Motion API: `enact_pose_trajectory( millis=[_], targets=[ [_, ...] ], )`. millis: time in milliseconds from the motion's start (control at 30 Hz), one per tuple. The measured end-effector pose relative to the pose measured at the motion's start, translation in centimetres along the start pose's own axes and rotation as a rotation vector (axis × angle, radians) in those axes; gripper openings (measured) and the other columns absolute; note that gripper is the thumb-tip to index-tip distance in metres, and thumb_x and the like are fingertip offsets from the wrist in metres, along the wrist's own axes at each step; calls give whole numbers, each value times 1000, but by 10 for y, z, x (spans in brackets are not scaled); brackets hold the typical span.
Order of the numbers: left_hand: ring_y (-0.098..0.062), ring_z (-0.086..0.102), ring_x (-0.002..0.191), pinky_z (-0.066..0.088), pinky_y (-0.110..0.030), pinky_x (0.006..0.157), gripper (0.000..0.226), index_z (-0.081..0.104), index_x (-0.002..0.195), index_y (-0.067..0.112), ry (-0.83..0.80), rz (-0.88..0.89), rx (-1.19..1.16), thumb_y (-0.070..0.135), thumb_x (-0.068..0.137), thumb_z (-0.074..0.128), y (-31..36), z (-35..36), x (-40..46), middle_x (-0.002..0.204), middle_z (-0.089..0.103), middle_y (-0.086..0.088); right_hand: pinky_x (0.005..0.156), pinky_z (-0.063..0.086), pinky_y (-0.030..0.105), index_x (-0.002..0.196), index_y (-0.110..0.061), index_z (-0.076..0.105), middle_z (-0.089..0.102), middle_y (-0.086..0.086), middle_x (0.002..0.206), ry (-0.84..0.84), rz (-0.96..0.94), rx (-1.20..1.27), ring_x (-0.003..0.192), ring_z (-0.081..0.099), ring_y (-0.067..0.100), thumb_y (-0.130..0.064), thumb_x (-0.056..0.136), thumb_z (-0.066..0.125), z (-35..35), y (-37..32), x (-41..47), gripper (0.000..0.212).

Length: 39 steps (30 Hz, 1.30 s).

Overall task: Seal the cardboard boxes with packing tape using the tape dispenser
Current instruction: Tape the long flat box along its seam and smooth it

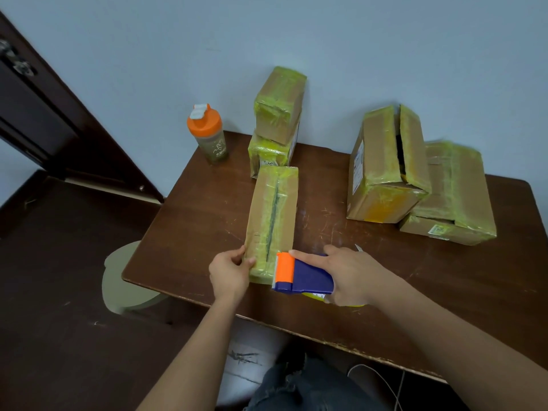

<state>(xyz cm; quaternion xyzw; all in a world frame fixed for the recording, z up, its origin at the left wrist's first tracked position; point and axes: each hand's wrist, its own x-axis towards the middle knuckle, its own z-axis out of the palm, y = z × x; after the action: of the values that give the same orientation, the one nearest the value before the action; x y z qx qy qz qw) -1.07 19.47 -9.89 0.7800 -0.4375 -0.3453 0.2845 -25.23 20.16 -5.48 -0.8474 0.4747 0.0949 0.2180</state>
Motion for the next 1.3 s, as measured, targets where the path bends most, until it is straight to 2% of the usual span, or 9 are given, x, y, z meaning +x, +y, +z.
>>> enact_pose_trajectory(
  millis=[267,467,633,733,833,967,1067,1200,1300],
  targets=[
    [-22,64,103,49,-34,94,35,69,117,13,86,-119,-6,14,82,75,10,8,-3,109,71,-7,83,50,39,143,-59,-17,45,3,120,-36,-37,-21,103,53,23,-53,78,74,-6,6,-7,112],
    [-23,64,102,49,-33,94,33,70,116,12,106,-150,9,13,83,75,14,10,-5,111,70,-7,75,46,31,144,-57,-15,46,-1,119,-34,-29,-1,98,51,16,-52,83,68,-6,25,-22,104],
    [-23,63,104,48,-33,96,33,71,113,13,116,-178,23,15,81,77,17,11,-4,113,70,-7,72,40,28,145,-56,-14,45,-4,121,-57,-16,20,92,41,8,-55,85,65,-7,42,-39,99],
    [-24,63,106,49,-38,97,34,70,114,13,128,-176,47,15,81,77,18,12,-5,114,69,-7,73,40,29,145,-55,-12,47,-4,123,-76,16,11,96,47,10,-55,86,63,-7,46,-47,96],
    [-25,63,107,48,-37,97,35,70,115,11,129,-172,56,14,81,77,19,13,-6,114,70,-8,72,38,30,147,-54,-9,49,0,118,-64,39,-82,92,49,16,-48,87,62,-11,38,-44,93],
    [-25,63,105,49,-38,96,35,70,115,12,125,-178,60,15,81,77,20,13,-6,114,69,-8,73,36,33,151,-49,-1,51,4,121,-76,59,-190,102,54,22,-41,89,59,-19,25,-37,87],
    [-24,63,104,49,-39,96,35,71,114,13,111,-178,38,16,80,78,17,12,-6,112,70,-8,76,40,35,152,-44,9,56,3,120,-124,65,-252,104,56,24,-40,89,55,-24,14,-25,79],
    [-21,63,99,49,-37,94,36,71,113,13,95,-152,8,16,78,79,16,11,-7,104,71,-5,73,37,35,150,-40,25,57,0,113,-235,100,-318,98,56,25,-37,88,51,-33,-5,-3,67],
    [-22,64,99,50,-37,93,36,71,114,13,83,-152,0,17,78,79,16,10,-6,104,71,-6,66,37,32,144,-34,38,55,1,104,-320,159,-343,86,55,26,-32,83,51,-39,-20,15,63]
  ],
)
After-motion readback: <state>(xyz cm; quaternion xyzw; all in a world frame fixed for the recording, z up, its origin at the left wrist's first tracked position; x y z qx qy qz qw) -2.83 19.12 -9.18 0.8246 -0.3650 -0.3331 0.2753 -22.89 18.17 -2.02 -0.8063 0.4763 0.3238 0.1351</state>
